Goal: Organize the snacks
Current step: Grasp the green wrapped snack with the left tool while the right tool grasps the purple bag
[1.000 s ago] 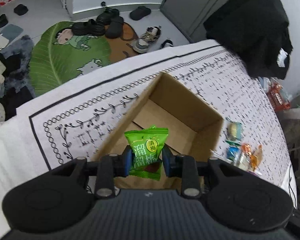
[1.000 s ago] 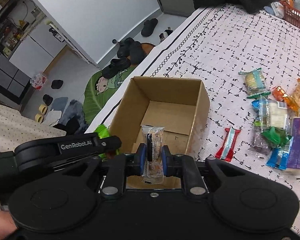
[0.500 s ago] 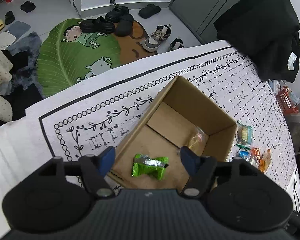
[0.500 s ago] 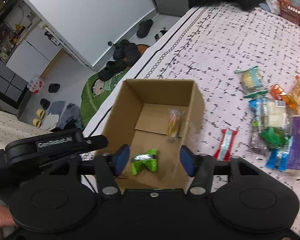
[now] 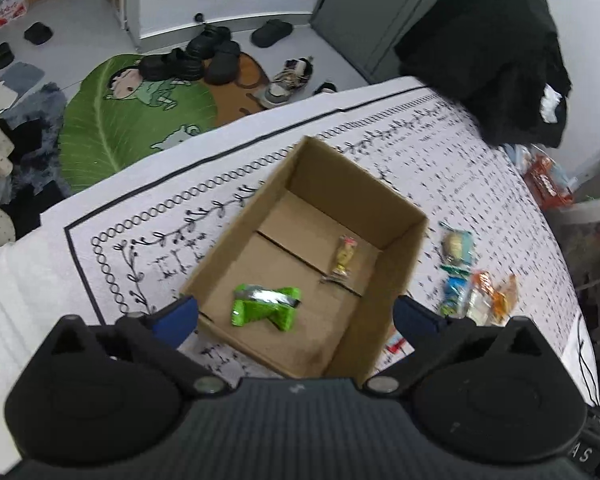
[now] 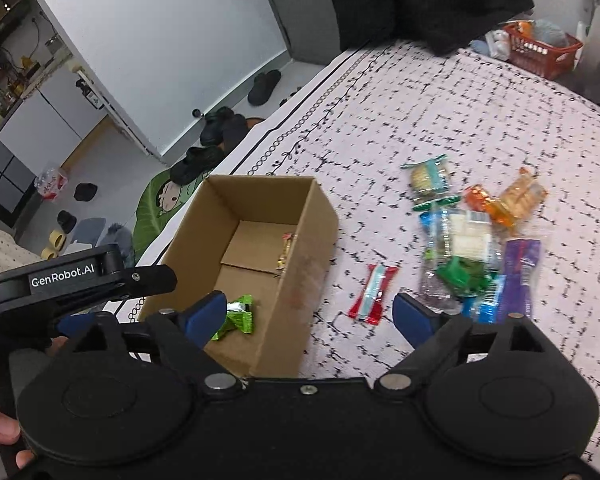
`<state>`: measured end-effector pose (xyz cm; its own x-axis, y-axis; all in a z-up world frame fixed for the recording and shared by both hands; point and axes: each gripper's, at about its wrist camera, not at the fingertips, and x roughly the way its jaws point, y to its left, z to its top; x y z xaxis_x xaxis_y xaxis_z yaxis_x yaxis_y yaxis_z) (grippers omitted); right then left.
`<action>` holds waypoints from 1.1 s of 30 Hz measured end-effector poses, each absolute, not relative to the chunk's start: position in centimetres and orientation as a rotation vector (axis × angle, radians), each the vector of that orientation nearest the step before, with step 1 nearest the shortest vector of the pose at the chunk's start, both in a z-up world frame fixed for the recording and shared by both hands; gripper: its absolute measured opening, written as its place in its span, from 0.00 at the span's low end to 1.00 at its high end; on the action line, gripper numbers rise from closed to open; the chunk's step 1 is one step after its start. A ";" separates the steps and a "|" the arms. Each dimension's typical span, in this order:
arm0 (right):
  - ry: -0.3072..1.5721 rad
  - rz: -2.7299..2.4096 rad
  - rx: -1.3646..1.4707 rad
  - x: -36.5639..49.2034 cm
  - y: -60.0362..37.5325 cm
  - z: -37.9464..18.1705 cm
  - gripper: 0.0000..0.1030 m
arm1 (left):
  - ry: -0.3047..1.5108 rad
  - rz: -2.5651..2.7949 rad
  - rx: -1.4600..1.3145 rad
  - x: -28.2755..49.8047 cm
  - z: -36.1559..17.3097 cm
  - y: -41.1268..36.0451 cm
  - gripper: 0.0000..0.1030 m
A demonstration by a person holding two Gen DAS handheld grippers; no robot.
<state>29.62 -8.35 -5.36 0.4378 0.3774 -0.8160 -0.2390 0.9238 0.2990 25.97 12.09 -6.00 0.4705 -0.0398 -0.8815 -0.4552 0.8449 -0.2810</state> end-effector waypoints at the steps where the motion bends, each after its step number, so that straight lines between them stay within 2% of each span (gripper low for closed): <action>1: 1.045 0.383 0.144 29.4 -8.7 -5.3 0.88 | 1.064 0.262 -0.527 25.9 -5.9 11.7 1.00; 33: 1.004 0.251 0.217 26.9 -23.4 -6.3 0.89 | 1.021 0.170 -0.531 23.7 -4.8 1.3 1.00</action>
<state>26.86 -23.37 -6.27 0.5129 0.3055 -0.8023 -0.1073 0.9500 0.2932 23.72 1.28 -4.80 0.5225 -0.1078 -0.8458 -0.3758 0.8613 -0.3419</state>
